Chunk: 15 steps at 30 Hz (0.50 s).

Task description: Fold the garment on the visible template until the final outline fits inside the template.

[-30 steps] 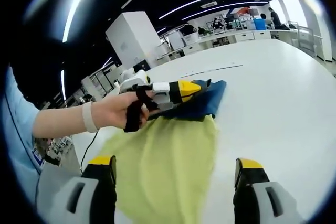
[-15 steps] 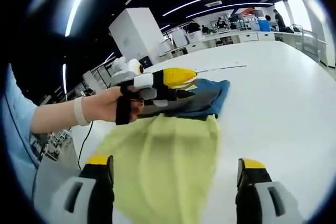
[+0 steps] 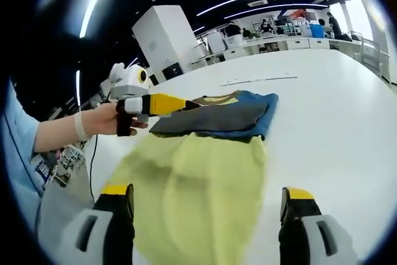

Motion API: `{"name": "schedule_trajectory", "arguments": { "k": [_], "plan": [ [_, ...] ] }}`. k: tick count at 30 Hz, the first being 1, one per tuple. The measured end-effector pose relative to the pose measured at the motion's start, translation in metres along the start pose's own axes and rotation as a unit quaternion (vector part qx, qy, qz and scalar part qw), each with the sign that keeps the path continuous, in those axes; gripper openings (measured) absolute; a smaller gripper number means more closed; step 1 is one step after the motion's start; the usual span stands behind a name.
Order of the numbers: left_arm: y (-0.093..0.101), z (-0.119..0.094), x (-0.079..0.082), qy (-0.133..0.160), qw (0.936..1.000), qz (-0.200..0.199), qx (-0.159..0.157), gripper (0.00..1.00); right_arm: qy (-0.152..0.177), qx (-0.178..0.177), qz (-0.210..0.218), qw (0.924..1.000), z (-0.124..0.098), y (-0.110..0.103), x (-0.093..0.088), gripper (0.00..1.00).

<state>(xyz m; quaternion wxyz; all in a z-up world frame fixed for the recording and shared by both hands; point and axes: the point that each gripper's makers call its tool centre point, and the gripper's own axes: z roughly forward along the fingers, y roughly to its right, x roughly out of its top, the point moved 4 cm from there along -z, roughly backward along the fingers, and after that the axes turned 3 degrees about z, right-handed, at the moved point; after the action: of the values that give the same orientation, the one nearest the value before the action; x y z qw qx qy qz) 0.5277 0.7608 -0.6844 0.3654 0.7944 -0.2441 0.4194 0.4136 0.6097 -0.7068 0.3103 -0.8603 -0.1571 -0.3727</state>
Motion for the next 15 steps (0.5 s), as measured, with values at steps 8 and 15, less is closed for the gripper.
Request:
{"name": "schedule_trajectory", "arguments": {
  "k": [8, 15],
  "plan": [
    [-0.009, -0.038, -0.003, -0.001, 0.9994, 0.02, 0.028, 0.93, 0.001, 0.003, -0.002, 1.0, 0.006, 0.001, 0.002, 0.99],
    [-0.016, -0.074, -0.015, -0.014, 0.998, 0.036, 0.049, 0.93, 0.0, 0.007, -0.005, 1.0, 0.007, -0.003, 0.004, 0.99]
  ]
}}
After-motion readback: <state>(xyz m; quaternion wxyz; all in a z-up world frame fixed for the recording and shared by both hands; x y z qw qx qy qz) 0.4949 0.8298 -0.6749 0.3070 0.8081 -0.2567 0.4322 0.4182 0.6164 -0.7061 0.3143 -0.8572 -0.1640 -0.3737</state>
